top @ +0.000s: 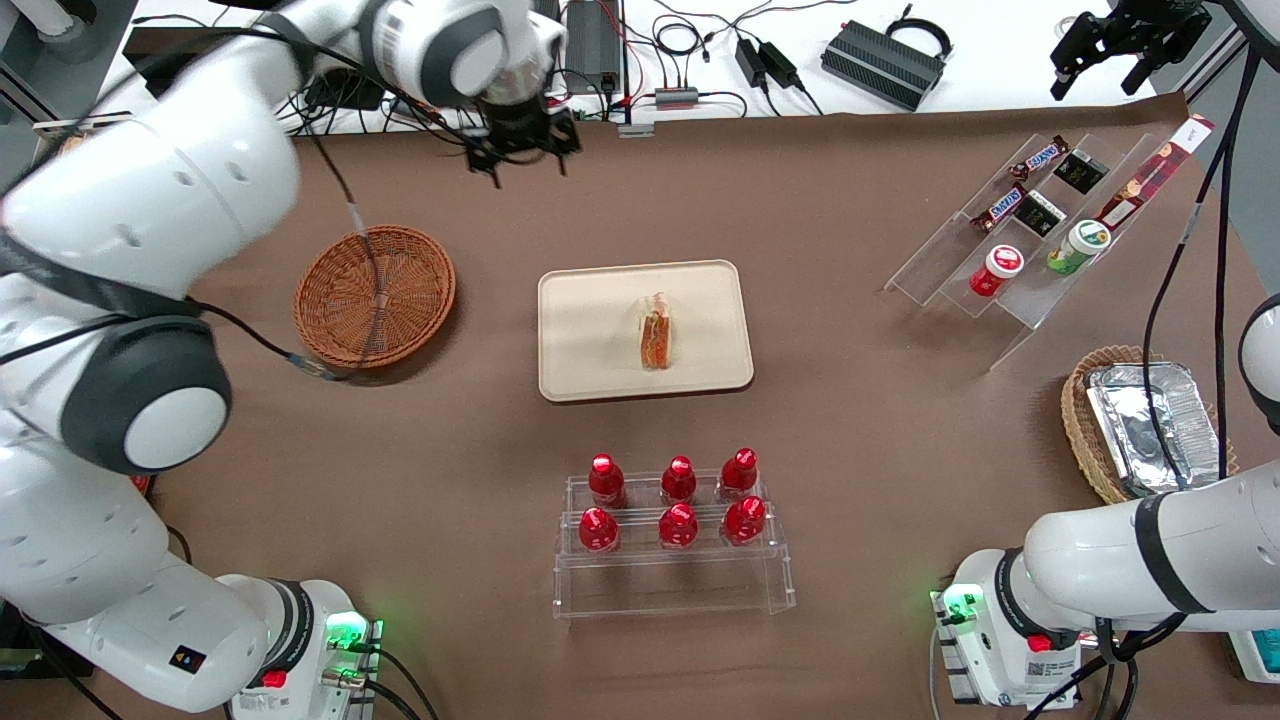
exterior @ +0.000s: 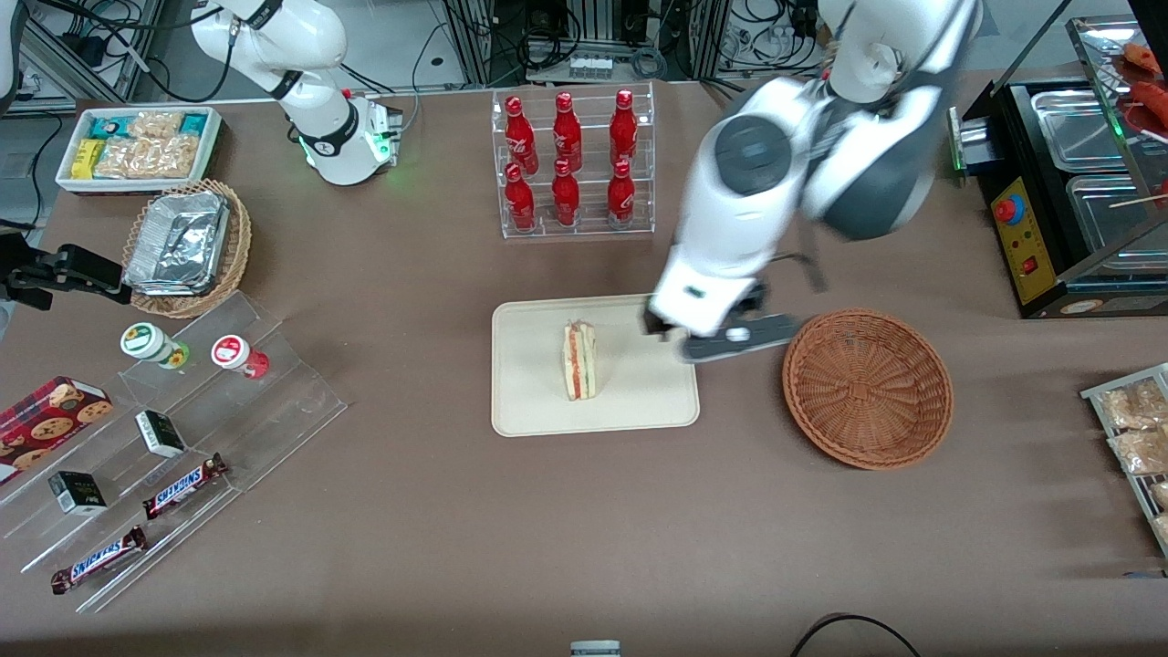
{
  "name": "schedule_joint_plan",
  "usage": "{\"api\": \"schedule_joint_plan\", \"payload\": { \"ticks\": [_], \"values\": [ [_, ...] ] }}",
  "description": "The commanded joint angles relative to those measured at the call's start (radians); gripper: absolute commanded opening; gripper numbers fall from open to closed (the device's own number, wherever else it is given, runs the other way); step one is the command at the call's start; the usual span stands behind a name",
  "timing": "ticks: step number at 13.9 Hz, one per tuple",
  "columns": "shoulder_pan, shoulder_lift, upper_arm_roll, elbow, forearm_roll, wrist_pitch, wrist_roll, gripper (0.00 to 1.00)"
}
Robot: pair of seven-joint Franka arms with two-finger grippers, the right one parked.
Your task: Place sandwich from basket to tray
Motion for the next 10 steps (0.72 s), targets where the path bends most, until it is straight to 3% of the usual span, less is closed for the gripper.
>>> {"api": "schedule_joint_plan", "payload": {
  "ticks": [1,10],
  "values": [
    [0.084,-0.097,-0.009,-0.032,-0.007,-0.068,0.022,1.00],
    [0.294,-0.199,-0.009,-0.038,-0.018,-0.203,0.341,1.00]
  ]
}}
